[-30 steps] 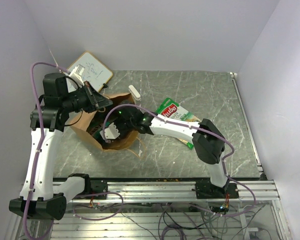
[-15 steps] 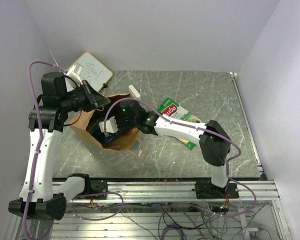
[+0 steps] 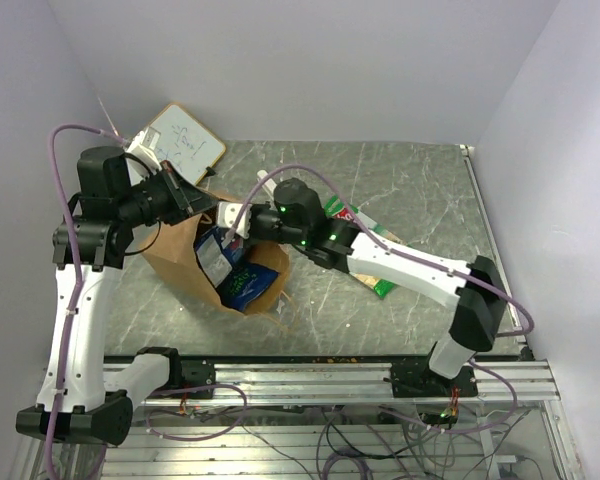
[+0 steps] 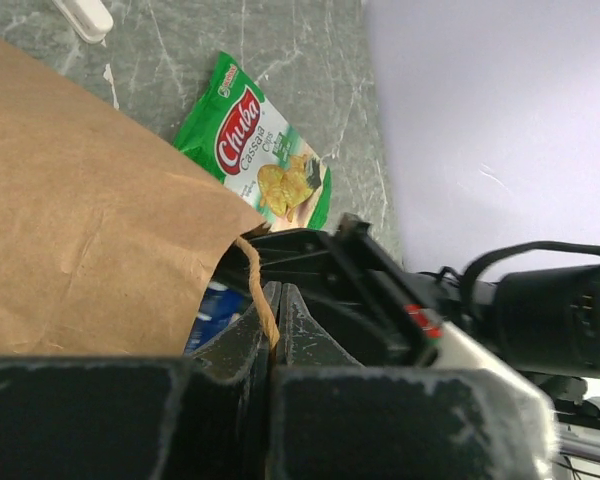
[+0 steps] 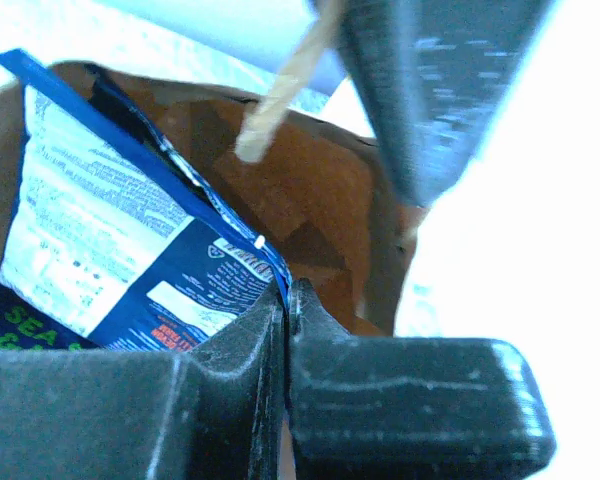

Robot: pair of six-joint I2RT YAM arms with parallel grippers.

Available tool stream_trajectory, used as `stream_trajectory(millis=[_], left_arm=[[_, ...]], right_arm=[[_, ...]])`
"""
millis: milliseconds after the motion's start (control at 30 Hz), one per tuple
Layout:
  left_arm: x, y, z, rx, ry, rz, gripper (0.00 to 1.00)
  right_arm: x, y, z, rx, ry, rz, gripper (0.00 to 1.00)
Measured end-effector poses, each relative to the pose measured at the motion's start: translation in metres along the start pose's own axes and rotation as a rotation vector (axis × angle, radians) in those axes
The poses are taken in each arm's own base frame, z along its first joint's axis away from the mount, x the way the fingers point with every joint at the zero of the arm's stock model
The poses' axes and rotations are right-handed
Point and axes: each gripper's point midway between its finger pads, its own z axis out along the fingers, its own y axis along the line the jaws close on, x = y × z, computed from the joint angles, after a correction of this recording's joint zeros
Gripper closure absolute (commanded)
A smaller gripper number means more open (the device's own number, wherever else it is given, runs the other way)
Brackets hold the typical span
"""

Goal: Take the snacks out of the paper bag
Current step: Adjust the snack in the paper bag.

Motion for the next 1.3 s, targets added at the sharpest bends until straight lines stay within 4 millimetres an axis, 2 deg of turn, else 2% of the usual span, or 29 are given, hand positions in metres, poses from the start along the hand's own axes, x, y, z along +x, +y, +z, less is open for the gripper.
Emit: stream_trajectory(millis=[267,467,633,833,967,1033,1100,1300], left_arm=[[-0.002,-0.004,-0.002,0.011,-0.015,-0.010,0.93],[-0.002,-0.004,-0.002,0.008,-0.017,-0.022,0.93],[-0.004,-0.003,-0.002,-0.004,-0.025,-0.030,0.93],[-0.005,-0.002,-0.005,-0.015,-0.045,-0.026,0.93],[-0.005,-0.004,-0.008,-0.011,-0.055,-0.023,0.93],[-0.005,-0.005,-0.009,-0.008,-0.057,-0.024,0.93],[-0.005,-0.006,-0.010,-0.007,-0.057,-0.024,0.93],[-0.009,-0.007,-0.008,-0.011,-0.048,-0.024,0.93]], right_arm=[[-0.032,-0.023,-0.038,0.097,-0.043,0.124,1.00],[-0.047,-0.023,-0.067,0.100,-0.050,0.168,1.00],[-0.068,-0.029,-0.109,0.129,-0.085,0.179,1.00],[-0.096,-0.046,-0.164,0.213,-0.128,0.184,1.00],[-0.105,-0.055,-0.194,0.282,-0.147,0.192,1.00],[-0.106,-0.057,-0.196,0.290,-0.149,0.193,1.00],[-0.105,-0.053,-0.189,0.264,-0.152,0.191,1.00],[-0.099,-0.033,-0.142,0.143,-0.189,0.212,1.00]])
